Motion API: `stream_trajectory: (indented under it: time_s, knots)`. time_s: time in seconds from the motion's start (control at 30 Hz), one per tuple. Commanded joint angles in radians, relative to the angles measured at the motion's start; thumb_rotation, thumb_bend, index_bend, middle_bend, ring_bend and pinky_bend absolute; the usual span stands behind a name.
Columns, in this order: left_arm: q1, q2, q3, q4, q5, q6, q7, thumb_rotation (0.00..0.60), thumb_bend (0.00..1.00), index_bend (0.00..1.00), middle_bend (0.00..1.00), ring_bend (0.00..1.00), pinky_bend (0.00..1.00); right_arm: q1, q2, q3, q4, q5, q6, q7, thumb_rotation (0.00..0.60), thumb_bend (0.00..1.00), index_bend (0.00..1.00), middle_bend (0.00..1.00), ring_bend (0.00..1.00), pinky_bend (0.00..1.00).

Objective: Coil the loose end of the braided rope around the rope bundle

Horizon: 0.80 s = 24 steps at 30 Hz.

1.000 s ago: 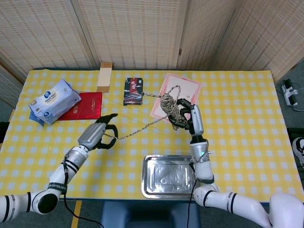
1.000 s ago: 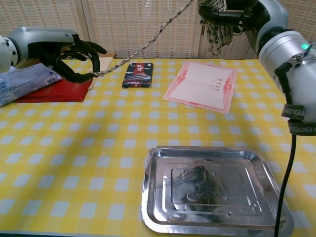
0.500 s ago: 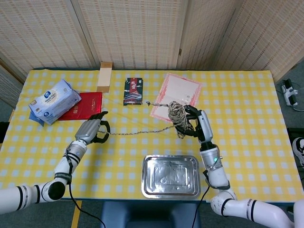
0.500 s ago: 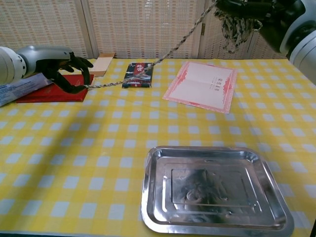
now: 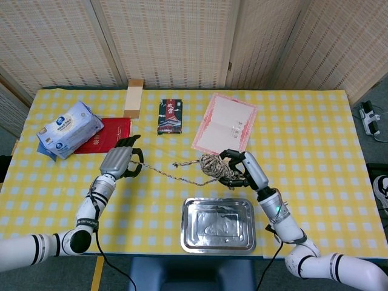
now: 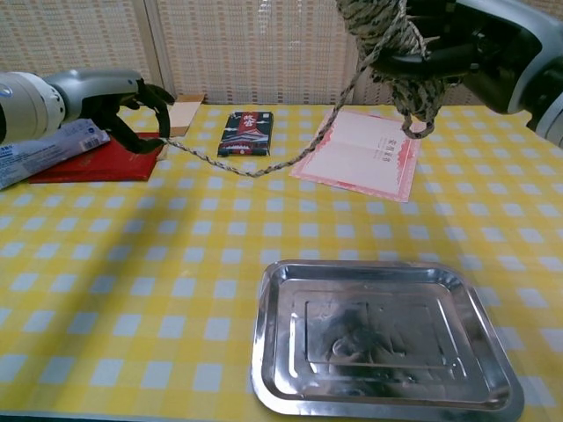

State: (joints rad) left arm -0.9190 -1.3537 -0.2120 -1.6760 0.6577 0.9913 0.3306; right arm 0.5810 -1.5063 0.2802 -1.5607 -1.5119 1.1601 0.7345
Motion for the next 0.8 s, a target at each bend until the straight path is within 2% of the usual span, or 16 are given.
stream_trajectory:
  time_s: [0.03, 0.2, 0.43, 0.8]
  knots:
    - [-0.005, 0.005, -0.016, -0.031, 0.035, 0.028, 0.018, 0.6, 0.52, 0.58, 0.07, 0.0, 0.0, 0.022, 0.016, -0.024, -0.001, -0.028, -0.025, -0.031, 0.6, 0.6, 0.93, 0.84, 0.98, 0.82]
    - [-0.012, 0.01, -0.035, -0.076, 0.101, 0.076, 0.047, 0.6, 0.52, 0.58, 0.07, 0.0, 0.0, 0.058, 0.04, -0.054, -0.028, -0.039, -0.084, -0.123, 0.6, 0.6, 0.93, 0.83, 0.98, 0.82]
    - [-0.02, 0.014, -0.079, -0.141, 0.158, 0.113, 0.045, 0.6, 0.52, 0.57, 0.07, 0.0, 0.0, 0.094, 0.034, -0.068, -0.058, 0.012, -0.152, -0.258, 0.6, 0.6, 0.94, 0.84, 0.98, 0.82]
    - [-0.05, -0.026, -0.12, -0.219, 0.21, 0.148, 0.066, 0.6, 0.52, 0.57, 0.06, 0.0, 0.0, 0.15, -0.019, -0.05, -0.088, 0.195, -0.249, -0.491, 0.6, 0.6, 0.95, 0.85, 0.98, 0.82]
